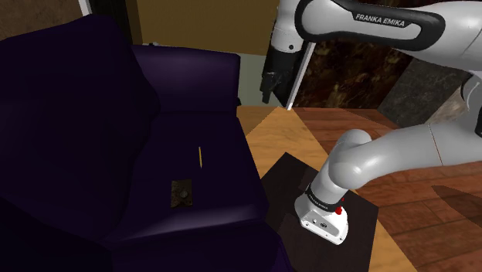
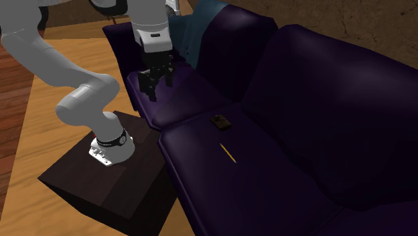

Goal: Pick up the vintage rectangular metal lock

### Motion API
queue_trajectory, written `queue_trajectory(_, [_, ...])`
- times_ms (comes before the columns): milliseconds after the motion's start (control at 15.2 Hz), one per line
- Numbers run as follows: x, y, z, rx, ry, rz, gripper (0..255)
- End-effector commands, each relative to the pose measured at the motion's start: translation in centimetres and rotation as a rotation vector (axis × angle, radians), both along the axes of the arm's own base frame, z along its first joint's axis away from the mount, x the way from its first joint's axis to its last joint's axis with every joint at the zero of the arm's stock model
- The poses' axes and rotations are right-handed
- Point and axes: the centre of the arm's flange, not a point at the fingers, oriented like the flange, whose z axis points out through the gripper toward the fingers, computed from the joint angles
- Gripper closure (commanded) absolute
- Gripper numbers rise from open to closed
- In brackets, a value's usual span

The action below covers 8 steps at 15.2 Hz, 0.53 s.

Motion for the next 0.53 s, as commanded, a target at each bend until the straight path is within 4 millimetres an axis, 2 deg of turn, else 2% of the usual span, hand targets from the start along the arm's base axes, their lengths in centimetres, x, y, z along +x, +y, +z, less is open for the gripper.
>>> queue_trajectory(0, [0.6, 1.8, -1.8, 0.001, -0.001, 0.006, 0])
queue_trajectory(462, [3.2, 8.2, -7.9, 0.004, 0.0, 0.029, 0])
